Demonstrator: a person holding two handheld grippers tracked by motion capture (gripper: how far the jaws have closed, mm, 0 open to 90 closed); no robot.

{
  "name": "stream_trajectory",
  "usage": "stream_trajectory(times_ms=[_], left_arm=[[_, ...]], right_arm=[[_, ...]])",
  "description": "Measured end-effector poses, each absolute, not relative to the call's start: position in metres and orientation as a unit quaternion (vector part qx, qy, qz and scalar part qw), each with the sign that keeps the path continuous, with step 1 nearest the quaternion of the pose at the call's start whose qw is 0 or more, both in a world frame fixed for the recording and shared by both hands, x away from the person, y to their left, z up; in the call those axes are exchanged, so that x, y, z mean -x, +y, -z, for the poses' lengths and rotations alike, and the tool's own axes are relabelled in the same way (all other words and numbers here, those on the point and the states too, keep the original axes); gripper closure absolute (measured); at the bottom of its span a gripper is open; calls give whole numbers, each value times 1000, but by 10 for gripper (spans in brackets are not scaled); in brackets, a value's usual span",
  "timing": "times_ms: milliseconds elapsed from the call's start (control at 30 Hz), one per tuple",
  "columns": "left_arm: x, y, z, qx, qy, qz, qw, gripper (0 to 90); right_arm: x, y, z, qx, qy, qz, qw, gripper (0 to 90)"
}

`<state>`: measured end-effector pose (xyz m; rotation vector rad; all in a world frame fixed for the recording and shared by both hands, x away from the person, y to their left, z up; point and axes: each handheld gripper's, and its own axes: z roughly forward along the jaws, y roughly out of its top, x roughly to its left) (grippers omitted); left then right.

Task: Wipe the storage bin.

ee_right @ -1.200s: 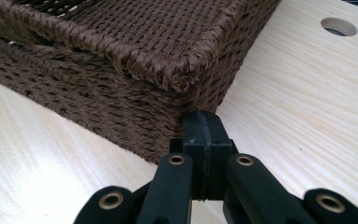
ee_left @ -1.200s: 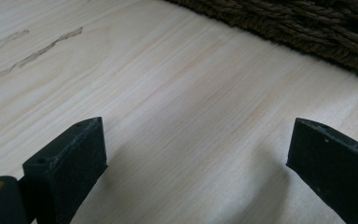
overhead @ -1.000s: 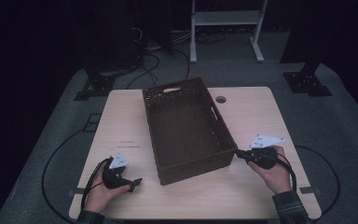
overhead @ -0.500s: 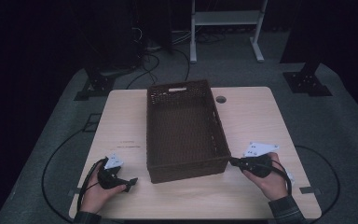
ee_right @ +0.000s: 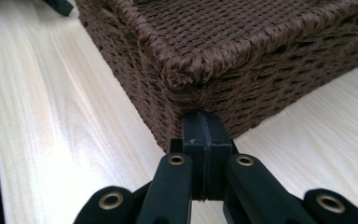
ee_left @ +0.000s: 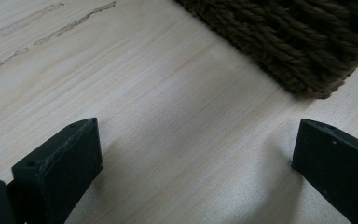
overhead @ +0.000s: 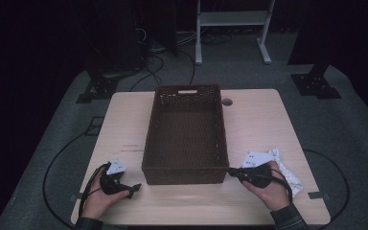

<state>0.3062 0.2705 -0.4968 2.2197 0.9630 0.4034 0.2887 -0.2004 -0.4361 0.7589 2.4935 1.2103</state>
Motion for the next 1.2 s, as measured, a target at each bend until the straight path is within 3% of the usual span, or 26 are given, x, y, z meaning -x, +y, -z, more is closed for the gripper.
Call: stream_trajectory(times_ms=[367, 633, 800, 1200], left_arm=[[-305, 273, 499, -851, 360, -156, 349, 0], [-304, 274, 500, -849, 361, -158, 353, 0], [-304, 274, 500, -849, 361, -158, 353, 0], [-304, 274, 500, -849, 361, -158, 353, 0]], right_arm=[[-290, -209, 438, -286, 854, -409, 147, 864], [-291, -222, 456, -332, 848, -386, 147, 687], [-288, -229, 466, -347, 845, -376, 154, 532], [-286, -233, 480, -355, 849, -364, 145, 333]])
